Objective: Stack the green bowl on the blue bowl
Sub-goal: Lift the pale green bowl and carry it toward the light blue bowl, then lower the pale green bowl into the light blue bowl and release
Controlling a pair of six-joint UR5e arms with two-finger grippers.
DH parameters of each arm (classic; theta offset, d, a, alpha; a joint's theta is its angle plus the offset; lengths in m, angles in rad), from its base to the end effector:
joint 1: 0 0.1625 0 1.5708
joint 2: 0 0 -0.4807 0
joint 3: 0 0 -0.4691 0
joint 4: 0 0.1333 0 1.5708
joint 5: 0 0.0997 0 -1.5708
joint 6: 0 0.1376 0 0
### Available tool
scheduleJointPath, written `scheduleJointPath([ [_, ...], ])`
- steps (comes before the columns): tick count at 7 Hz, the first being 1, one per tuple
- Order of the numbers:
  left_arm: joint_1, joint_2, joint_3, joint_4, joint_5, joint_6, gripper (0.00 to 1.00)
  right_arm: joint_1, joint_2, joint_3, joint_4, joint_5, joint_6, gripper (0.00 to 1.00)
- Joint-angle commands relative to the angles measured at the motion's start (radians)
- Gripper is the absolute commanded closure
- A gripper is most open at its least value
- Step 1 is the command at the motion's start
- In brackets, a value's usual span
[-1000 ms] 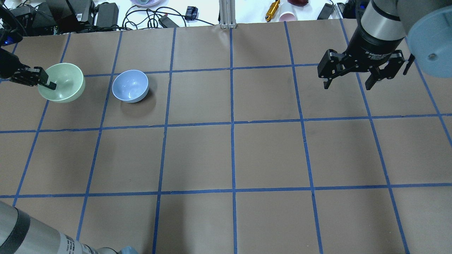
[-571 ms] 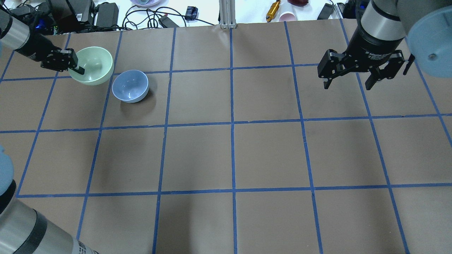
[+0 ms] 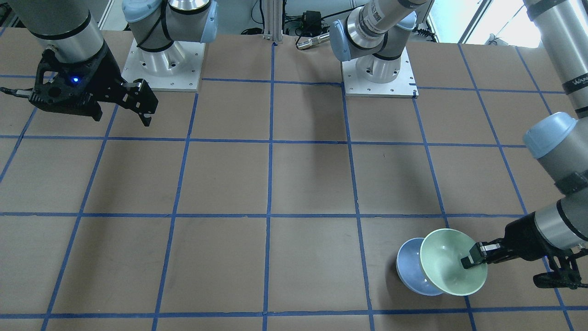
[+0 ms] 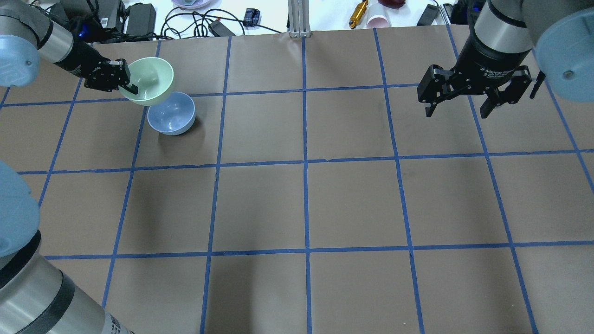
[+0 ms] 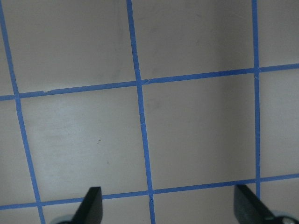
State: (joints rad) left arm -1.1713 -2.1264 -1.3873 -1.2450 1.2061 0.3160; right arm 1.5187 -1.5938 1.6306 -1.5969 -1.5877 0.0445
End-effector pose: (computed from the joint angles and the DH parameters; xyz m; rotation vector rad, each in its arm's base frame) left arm 0.1370 -0.7934 0.2673 0.1280 -2.7786 0.1193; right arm 0.1018 -0.5620 0.4872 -0.1507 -3.1210 -0.0168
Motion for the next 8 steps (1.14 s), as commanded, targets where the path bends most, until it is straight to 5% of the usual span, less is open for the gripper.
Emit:
scheduleJointPath([
  [1, -0.004, -0.029, -0.006, 0.016, 0.001, 0.002, 1.00, 0.000, 0.000, 0.000, 0.000, 0.000, 0.000, 0.00],
  [6, -0.005, -0.036, -0.073, 0.102, 0.009, 0.018, 0.98, 0.000, 0.000, 0.000, 0.000, 0.000, 0.000, 0.00],
  [8, -0.005, -0.035, -0.073, 0.102, 0.009, 0.012, 0.60, 0.000, 0.000, 0.000, 0.000, 0.000, 0.000, 0.00],
])
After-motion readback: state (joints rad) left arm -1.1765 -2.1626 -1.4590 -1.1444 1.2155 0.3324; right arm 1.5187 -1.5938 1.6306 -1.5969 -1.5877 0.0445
